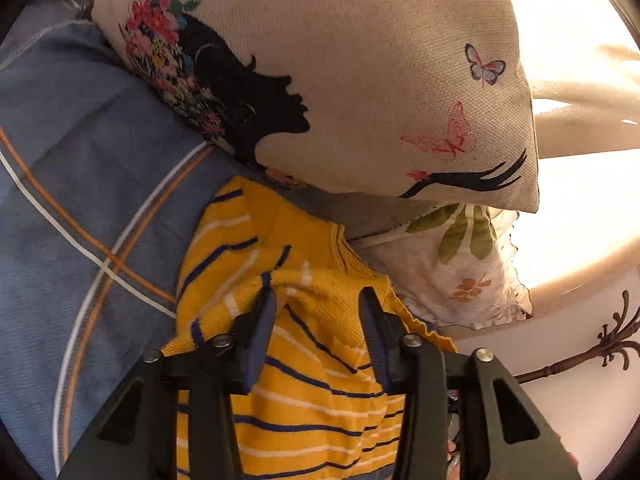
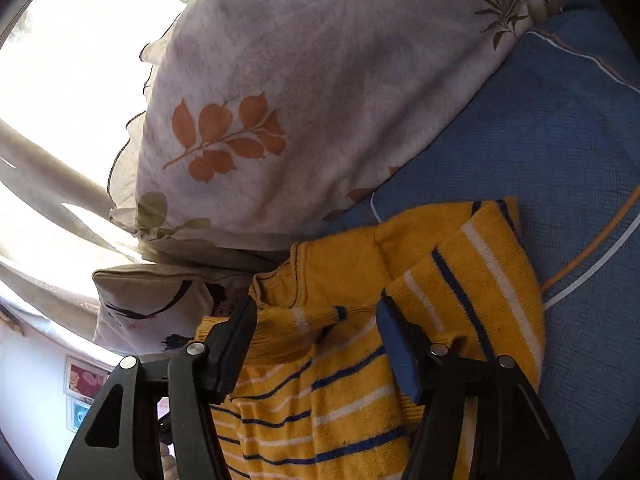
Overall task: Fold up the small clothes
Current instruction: 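Lay the hem down and open the left gripper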
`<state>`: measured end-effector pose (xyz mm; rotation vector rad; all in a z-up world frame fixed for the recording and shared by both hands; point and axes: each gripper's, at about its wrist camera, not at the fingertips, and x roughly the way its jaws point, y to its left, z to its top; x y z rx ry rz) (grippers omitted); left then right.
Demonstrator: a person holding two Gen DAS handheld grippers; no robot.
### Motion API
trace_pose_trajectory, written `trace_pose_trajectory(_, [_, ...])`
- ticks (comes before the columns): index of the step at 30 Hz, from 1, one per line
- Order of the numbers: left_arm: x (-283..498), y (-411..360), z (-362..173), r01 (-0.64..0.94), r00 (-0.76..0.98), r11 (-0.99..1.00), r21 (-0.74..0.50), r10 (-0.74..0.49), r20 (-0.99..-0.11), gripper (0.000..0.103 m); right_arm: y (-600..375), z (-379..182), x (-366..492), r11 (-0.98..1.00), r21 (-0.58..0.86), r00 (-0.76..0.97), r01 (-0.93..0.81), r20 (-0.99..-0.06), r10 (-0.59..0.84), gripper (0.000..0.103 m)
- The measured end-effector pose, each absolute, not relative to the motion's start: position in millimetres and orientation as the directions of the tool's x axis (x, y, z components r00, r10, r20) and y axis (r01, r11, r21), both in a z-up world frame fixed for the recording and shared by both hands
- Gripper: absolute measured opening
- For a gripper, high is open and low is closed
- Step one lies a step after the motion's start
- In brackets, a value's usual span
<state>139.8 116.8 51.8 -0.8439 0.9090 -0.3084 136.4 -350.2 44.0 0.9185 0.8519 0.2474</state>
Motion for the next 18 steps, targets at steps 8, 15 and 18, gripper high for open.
trace_pose_trajectory(8, [103.7, 138.5, 61.6, -0.039, 0.619, 0.745, -0.666, -0.506, -0.601, 0.058, -361.0, 69.8, 108.8, 0.734, 0.672, 0.669, 0.101, -0.592, 0.449, 0.074])
trace_pose_trajectory(15, [49.1, 156.1, 45.5, -0.019, 0.605, 0.747, -0.665, -0.521, -0.602, 0.063, -359.6, 71.2, 32.3, 0.831, 0.557, 0.628, 0.013, -0.651, 0.427, 0.078])
trace_pose_trajectory(18, [28.7, 164.2, 34.4, -0.031, 0.599, 0.700, -0.713, -0.558, -0.574, 0.063, -362.7, 63.8, 0.1, 0.810, 0.587, 0.625, 0.008, -0.635, 0.454, 0.080])
